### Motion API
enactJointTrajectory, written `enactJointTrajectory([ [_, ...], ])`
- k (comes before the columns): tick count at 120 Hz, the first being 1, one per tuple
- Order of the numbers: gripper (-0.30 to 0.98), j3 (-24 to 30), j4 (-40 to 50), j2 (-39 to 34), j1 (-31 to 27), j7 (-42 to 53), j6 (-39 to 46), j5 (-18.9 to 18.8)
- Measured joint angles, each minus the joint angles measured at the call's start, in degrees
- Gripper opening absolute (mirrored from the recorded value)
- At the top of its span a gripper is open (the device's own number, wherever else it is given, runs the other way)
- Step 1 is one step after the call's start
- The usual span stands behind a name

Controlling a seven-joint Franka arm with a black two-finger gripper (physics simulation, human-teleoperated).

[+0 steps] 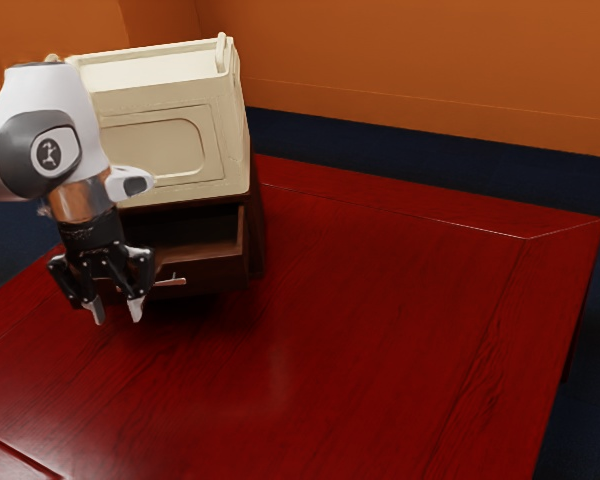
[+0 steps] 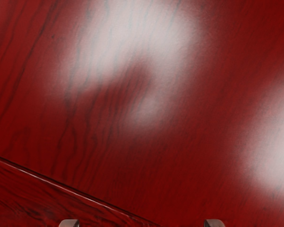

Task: Push the drawer handle with one arm to close the drawer

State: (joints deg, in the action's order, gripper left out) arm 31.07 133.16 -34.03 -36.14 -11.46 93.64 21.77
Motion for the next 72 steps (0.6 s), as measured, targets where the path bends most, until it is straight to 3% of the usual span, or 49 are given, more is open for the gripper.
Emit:
enactJointTrajectory([
  [19, 0.12, 1.0, 3.8, 0.0, -0.2, -1.0, 3.2, 1.1],
  [41, 0.01, 0.9, 2.9, 9.4, -0.4, -1.8, 11.4, -3.4],
  [72, -0.04, -1.5, -1.5, 19.5, -0.5, -2.7, 19.8, -9.7],
])
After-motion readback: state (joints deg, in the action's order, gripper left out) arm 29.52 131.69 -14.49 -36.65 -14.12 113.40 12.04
